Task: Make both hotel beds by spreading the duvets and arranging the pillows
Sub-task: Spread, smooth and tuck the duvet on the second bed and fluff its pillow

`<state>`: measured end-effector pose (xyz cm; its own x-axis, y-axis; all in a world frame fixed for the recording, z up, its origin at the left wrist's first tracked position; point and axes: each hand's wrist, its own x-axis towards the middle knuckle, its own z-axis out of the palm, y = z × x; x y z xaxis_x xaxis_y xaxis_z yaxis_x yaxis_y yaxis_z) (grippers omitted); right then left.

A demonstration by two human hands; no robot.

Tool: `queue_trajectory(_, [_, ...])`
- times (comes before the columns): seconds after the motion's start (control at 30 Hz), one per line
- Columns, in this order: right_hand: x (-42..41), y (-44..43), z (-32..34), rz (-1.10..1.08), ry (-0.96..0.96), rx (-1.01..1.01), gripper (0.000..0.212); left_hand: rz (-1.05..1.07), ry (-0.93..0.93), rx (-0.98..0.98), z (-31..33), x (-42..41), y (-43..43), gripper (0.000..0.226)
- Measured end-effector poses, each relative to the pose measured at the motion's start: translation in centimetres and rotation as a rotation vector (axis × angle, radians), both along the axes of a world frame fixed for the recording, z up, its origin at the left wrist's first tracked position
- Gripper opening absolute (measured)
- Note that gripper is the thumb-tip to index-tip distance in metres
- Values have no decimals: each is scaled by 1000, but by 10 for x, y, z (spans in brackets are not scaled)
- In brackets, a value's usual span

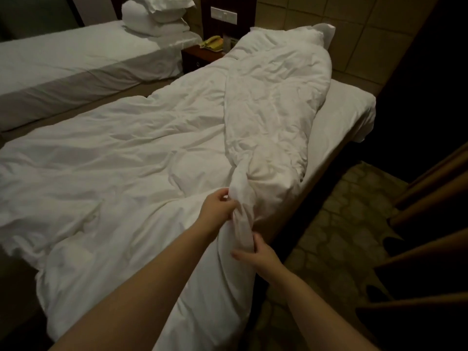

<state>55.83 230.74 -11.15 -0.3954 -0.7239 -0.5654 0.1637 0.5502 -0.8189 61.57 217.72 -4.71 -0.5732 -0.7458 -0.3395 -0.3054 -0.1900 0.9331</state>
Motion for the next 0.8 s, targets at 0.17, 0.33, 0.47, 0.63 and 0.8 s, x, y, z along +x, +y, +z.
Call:
queue_trajectory(0.17, [32,15,19,-193,112,-137,6,-78,5,-181,14,10,24,31])
queue_trajectory(0.33, [57,32,51,-565,-6,-323,15,-275,-274,-513,10,60,81,47])
queue_trajectory(0.47, [93,50,74,-569,-112,-346,6,-333,-359,-648,-7,134,120,77])
queue_trajectory(0.63, [152,58,87,-485,-140,-356,11,-227,-574,-527,-28,173,134,79])
queue_trajectory(0.8, [186,45,93,-192,18,-443,36,-126,-314,-309,-11,194,111,29])
